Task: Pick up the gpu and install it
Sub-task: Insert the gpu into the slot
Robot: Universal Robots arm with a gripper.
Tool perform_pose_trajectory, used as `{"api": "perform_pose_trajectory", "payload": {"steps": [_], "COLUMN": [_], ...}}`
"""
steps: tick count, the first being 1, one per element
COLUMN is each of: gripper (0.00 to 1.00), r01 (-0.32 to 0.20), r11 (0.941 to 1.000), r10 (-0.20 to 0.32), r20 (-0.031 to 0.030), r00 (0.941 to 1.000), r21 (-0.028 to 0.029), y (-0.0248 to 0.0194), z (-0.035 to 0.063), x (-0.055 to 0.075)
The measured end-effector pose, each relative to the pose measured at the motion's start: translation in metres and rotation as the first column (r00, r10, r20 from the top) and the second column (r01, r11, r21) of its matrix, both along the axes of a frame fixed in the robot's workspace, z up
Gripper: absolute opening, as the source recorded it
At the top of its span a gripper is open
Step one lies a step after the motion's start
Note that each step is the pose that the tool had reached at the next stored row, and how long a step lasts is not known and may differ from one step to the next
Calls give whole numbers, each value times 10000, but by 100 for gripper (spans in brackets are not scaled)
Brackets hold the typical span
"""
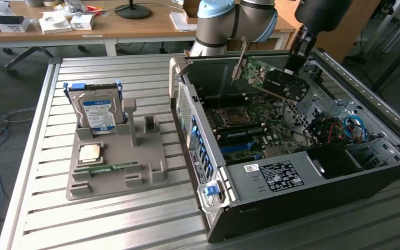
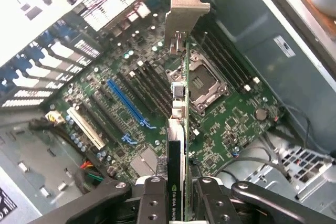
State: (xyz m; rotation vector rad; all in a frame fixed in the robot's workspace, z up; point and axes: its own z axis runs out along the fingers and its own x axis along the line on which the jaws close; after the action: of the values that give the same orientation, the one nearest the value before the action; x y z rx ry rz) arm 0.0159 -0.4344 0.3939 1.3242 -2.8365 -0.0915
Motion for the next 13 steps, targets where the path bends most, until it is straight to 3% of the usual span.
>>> {"api": "perform_pose_trajectory", "payload": {"steps": [6,13], "gripper": [26,26], "r01": [-938,-1965], "r11": [9956,9805], "r10": [938,1965], "r20": [0,-1], "r00": [9956,9805], "r21": [-6,-12], "y": [0,0], "z": [-5,-11], "x": [0,0]}}
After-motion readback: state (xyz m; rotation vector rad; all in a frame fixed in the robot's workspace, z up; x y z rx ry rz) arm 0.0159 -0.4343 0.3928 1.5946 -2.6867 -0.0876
